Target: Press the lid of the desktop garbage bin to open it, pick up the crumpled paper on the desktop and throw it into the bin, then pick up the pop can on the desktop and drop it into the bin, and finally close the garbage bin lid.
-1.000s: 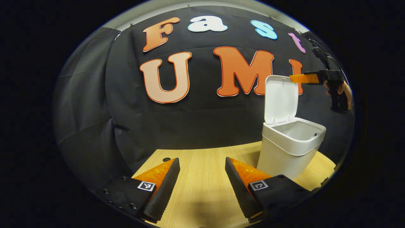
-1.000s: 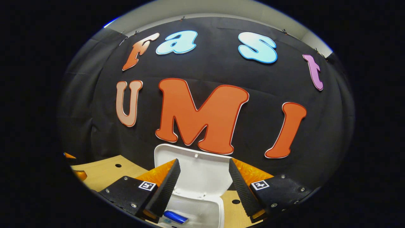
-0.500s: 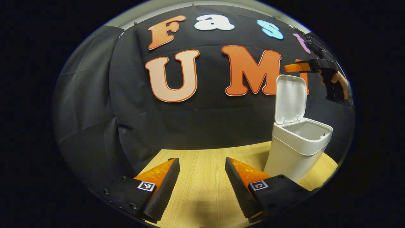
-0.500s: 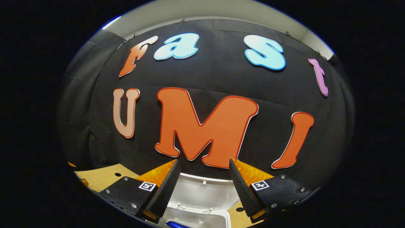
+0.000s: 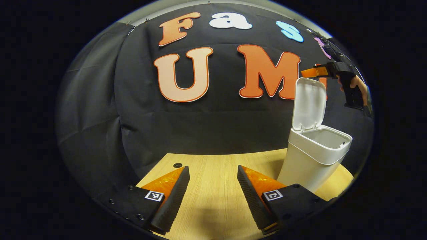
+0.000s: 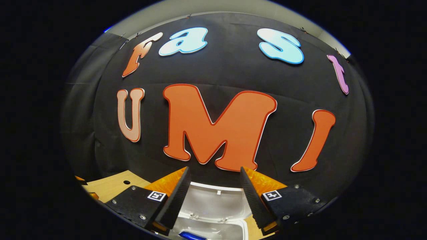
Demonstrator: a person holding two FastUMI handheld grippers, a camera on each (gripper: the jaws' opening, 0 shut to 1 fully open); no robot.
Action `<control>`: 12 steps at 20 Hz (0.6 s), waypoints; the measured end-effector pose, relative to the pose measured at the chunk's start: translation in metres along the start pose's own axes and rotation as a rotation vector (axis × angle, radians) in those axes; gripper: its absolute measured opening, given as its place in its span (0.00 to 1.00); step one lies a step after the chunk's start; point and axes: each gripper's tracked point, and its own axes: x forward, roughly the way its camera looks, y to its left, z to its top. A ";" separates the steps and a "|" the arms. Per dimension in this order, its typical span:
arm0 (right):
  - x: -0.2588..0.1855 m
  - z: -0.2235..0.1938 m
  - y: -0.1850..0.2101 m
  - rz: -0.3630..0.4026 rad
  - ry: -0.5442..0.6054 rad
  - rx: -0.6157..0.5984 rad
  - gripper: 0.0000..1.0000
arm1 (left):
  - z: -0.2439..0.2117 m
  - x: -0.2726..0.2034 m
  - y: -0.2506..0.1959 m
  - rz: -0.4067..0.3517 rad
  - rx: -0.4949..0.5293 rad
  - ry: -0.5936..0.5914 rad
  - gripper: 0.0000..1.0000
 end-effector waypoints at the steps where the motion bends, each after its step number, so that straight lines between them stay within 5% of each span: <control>1: -0.004 -0.001 0.001 0.006 0.002 0.003 0.87 | -0.001 0.000 0.000 0.000 0.002 0.003 0.92; 12: -0.053 -0.026 0.009 0.067 0.070 0.106 0.83 | 0.005 -0.004 -0.008 -0.005 0.016 -0.001 0.92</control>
